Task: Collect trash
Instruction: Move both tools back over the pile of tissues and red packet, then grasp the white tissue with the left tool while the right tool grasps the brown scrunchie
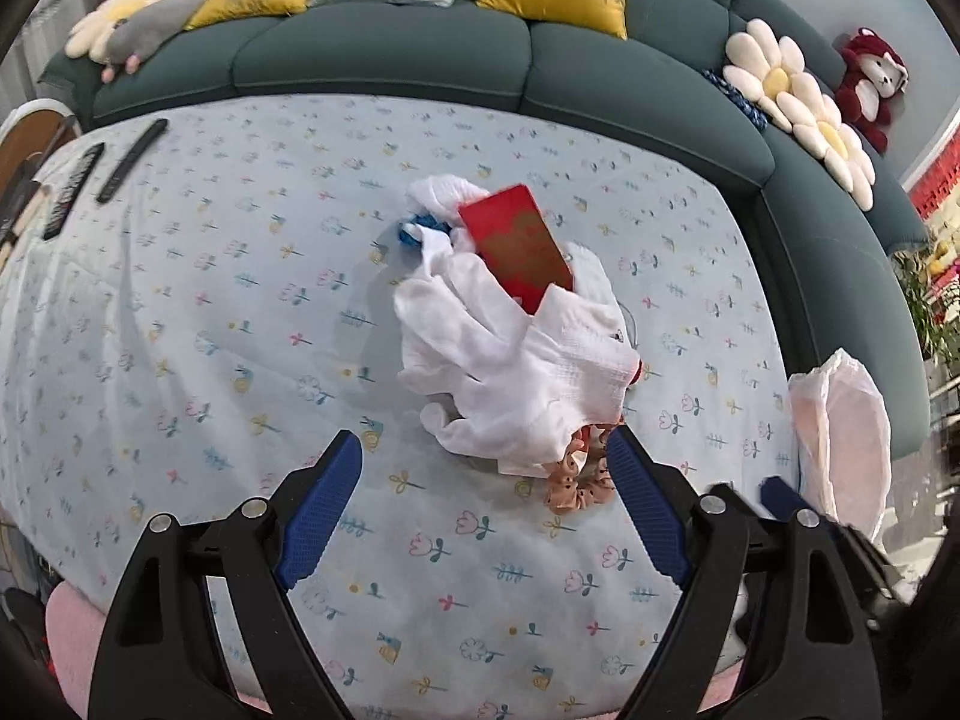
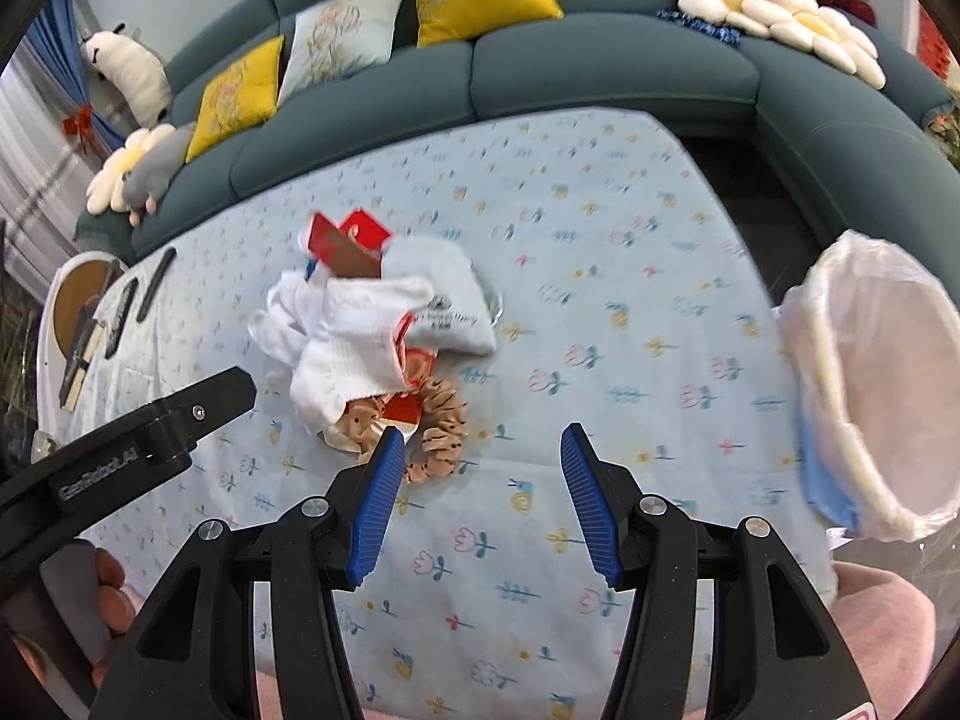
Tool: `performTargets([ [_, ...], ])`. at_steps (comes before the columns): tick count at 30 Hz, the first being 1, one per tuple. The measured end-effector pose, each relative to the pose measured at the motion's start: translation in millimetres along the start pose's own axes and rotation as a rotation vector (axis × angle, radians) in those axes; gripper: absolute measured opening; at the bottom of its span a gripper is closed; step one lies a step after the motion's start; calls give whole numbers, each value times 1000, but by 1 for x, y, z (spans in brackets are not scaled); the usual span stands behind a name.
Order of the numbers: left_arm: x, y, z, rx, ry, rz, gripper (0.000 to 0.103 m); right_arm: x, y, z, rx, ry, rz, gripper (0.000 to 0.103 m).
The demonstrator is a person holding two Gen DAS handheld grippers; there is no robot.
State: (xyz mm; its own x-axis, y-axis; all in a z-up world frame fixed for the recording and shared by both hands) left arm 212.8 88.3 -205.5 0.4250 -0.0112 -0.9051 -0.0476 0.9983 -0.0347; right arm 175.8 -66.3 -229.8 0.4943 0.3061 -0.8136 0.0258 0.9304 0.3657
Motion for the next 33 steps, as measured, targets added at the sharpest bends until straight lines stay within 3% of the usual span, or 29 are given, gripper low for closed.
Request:
performTargets([
  [7,34,-12,4,36,54,-19,77,47,-1,-6,28,77,-17,53],
  [14,53,-16,5,35,94,-43,53,76,-4,-12,36,133,-29,47],
  [18,58,-19,3,45,113,-68,33,88,-5,-16,42,159,-27,33],
  [20,58,-20,3,49,114,-67,25,89,-4,-15,32,152,-32,31],
  [23,53,-20,5,49,98,-53,12,89,-6,-16,22,165,-33,13],
  [33,3,-25,23,43,2,-56,6,31,-11,14,29,28,11,10],
])
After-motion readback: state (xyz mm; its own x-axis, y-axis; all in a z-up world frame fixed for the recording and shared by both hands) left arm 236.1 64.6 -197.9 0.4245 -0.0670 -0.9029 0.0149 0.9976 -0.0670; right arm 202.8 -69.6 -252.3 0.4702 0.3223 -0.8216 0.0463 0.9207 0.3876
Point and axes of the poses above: each gripper's, at about its wrist camera, not at the fingertips, and x roughly the way its jaws point, y to its left, z to its top, the point moved 9 cm from there along x, roughly the way its jaws point, and after that the axes turned 9 degrees about z, right-handed, at the moved point
